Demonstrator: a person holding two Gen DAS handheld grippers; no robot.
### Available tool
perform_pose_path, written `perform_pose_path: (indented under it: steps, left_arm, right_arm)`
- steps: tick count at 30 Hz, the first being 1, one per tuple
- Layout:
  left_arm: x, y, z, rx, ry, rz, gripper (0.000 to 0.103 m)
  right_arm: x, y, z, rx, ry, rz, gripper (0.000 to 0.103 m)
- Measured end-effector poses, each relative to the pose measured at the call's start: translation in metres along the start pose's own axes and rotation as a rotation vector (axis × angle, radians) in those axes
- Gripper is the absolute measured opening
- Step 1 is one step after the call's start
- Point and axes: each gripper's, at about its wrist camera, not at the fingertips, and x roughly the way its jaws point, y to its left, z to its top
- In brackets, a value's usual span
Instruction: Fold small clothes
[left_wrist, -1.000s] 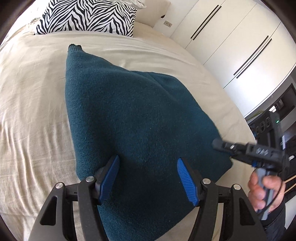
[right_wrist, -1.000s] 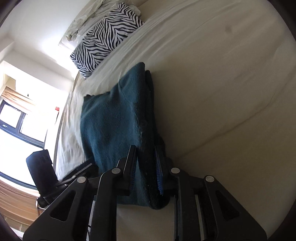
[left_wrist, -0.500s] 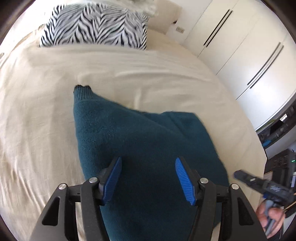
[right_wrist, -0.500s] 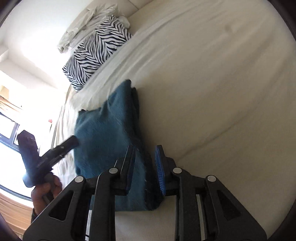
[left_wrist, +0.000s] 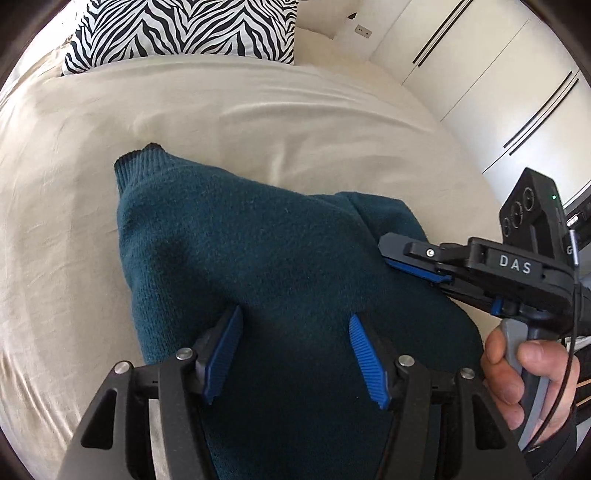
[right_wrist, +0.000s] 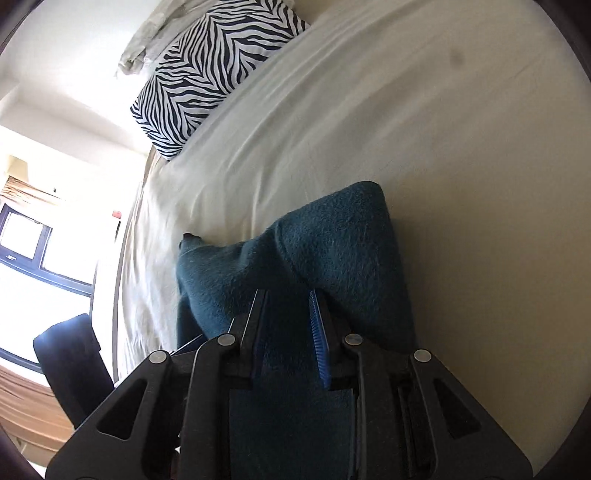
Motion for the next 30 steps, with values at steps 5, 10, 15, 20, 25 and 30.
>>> perform_pose_path:
  steps: [5,10,15,20,25,30]
  left_arm:
    - [0.001,0.001,0.001,0.001,0.004,-0.009,0.062]
    - [0.001,0.003,0.001,0.005,-0.003,-0.008,0.062]
    - [0.002,-0.002,-0.003,0.016,-0.013,0.006,0.062]
    - [0.003,-0.008,-0.002,0.035,-0.021,0.028,0.063]
    - [0.003,-0.008,-0.002,0.038,-0.028,0.034,0.063]
    - [-0.007,-0.010,-0.007,0.037,-0.068,0.035,0.063]
  right_arm:
    - [-0.004,-0.010,-0.005,-0.091,-0.028,0.019,0.013]
    - [-0.031,0.009,-0.009,-0.088,-0.068,0.011,0.018]
    - [-0.041,0.007,-0.035,-0.119,-0.036,-0.006,0.022]
    - [-0.050,-0.017,-0.050,-0.081,-0.068,0.069,0.021]
    - [-0.102,-0.013,-0.065,-0.102,-0.204,0.050,0.041]
    - [-0.128,-0.028,-0.067,-0.081,-0.222,-0.036,0.068]
